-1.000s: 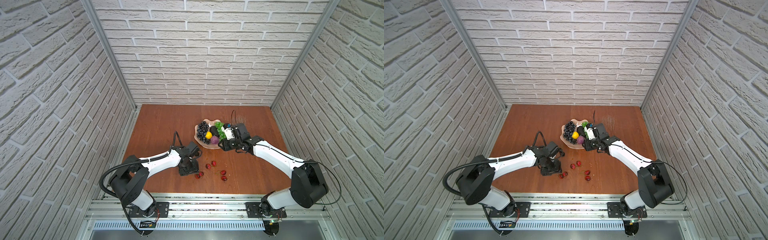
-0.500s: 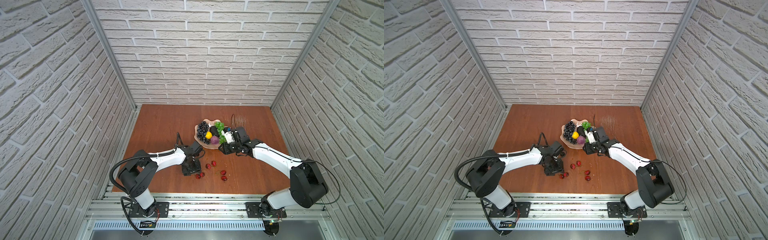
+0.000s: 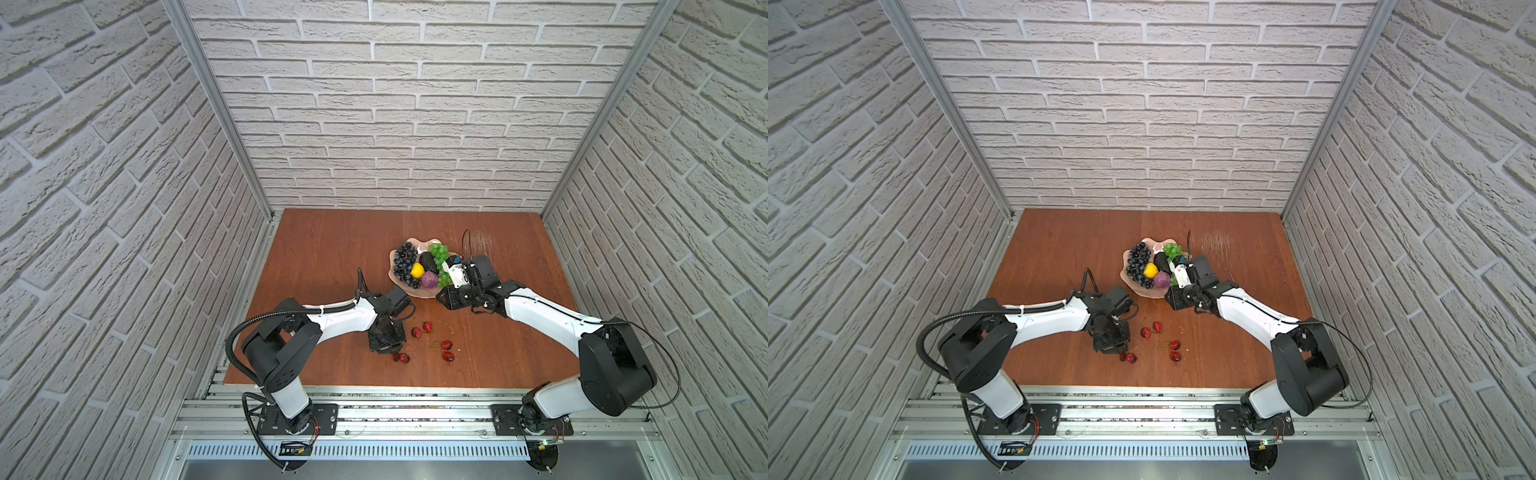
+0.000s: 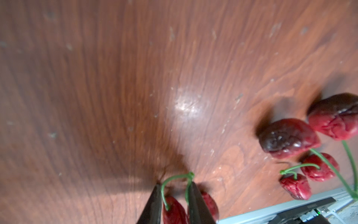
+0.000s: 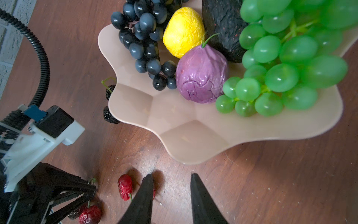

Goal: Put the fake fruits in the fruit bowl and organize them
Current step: 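Grasp a red cherry pair by its green stems with the left gripper, then lift the red cherries with the left gripper and carry them over the bowl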

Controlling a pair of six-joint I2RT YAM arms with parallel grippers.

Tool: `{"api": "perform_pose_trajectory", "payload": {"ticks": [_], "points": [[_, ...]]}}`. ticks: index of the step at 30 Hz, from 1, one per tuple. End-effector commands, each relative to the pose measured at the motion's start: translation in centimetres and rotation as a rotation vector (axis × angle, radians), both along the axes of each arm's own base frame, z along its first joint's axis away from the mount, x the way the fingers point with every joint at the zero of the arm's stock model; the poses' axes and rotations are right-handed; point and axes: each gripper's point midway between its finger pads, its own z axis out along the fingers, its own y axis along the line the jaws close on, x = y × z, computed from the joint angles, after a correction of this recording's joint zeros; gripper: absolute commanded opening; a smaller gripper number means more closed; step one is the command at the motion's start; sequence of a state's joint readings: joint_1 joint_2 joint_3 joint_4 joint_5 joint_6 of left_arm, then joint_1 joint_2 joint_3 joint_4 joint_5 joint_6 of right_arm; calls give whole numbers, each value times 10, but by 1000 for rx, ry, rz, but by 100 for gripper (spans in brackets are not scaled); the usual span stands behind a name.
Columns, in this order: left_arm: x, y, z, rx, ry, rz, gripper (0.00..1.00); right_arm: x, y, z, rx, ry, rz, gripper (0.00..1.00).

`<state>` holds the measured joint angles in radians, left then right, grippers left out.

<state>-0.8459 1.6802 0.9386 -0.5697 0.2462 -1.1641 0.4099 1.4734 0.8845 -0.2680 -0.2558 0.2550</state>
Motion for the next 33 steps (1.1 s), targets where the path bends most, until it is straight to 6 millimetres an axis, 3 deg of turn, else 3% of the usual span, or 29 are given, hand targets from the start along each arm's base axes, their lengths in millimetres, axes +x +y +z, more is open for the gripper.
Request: {"api": "perform_pose_trajectory", "payload": {"ticks": [1, 8, 18, 28, 33], "points": [[-6, 16, -28, 86, 16, 10, 21, 2, 3, 10, 20, -45, 10, 34], [9, 11, -18, 58, -77, -29, 5, 3, 3, 13, 26, -48, 1, 34], [36, 11, 30, -17, -295, -89, 1, 7, 1, 22, 13, -60, -8, 34], [69, 14, 104, -126, -520, -141, 1, 6, -5, 35, -8, -79, -22, 34], [104, 4, 142, -157, -640, -173, 1, 5, -6, 41, 8, -85, -44, 34]]}}
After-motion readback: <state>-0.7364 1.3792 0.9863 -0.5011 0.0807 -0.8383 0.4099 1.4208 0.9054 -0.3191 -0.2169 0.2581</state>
